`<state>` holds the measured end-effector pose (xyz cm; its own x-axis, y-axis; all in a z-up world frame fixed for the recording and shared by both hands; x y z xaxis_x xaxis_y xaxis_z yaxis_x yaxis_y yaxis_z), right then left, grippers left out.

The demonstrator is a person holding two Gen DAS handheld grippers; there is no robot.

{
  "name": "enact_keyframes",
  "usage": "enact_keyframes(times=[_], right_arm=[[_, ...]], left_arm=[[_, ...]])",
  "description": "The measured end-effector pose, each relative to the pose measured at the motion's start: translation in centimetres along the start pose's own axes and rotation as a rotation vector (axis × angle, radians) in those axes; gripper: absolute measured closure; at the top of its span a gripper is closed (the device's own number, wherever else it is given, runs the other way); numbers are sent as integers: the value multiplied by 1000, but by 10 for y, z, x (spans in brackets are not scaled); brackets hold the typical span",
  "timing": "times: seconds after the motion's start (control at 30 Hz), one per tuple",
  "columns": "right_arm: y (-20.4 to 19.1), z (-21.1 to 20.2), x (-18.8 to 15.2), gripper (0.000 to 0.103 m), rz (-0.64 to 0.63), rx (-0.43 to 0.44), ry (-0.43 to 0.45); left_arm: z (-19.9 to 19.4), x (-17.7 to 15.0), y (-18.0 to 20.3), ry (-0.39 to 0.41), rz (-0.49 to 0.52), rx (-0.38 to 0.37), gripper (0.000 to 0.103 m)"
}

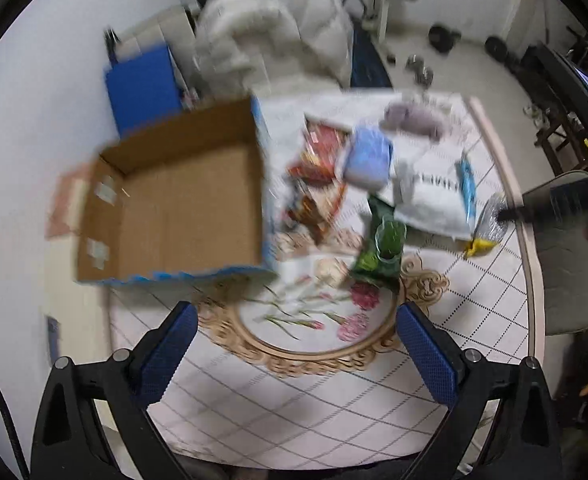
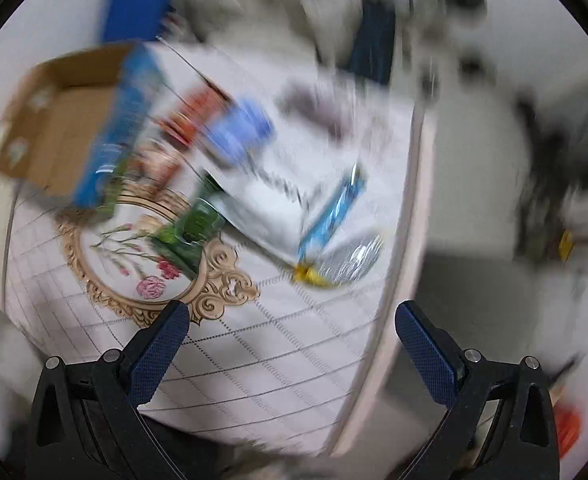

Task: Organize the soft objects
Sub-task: 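Grasp the green snack bag with the left gripper while the right grasps the white NMR pouch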

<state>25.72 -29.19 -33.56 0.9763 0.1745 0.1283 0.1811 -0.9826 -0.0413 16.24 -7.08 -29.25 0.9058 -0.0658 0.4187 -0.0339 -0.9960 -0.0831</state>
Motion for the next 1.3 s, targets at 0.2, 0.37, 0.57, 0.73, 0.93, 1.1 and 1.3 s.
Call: enact_keyframes(times=[0.2, 0.37, 0.57, 0.73, 0.93, 1.1, 1.3], right_arm=[[18, 115, 50, 0, 258, 45, -108], [8, 170, 54, 4, 287, 29, -208], [33, 169, 15, 22, 218, -2, -254], [55, 170, -22, 22, 229, 16, -292], [67, 166, -32, 20, 267, 47, -298], [67, 175, -38, 25, 280, 21, -290], [48, 117, -46, 37, 279, 81, -165]], left_arm=[[72, -10, 28, -137, -51, -21, 2], [112, -10, 45, -212, -27, -39, 2], [139, -6, 70, -269, 20, -111, 2], [180, -5, 94, -338, 109, -103, 2], [228, -3, 105, -422, 67, -116, 49], [225, 6, 101, -398, 10, -122, 70], [151, 53, 70, -250, -55, -152, 71]])
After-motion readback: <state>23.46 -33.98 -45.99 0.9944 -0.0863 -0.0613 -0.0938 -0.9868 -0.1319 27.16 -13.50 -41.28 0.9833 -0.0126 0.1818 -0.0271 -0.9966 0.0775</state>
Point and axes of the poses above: each gripper's, at about its wrist camera, not at the fingertips, and z roughly the way its jaws point, y to its right, x to its top, the point moved 9 cm from there along z, roughly the way its jaws point, and after that the axes turned 11 degrees about y, right-handed, at the moved point
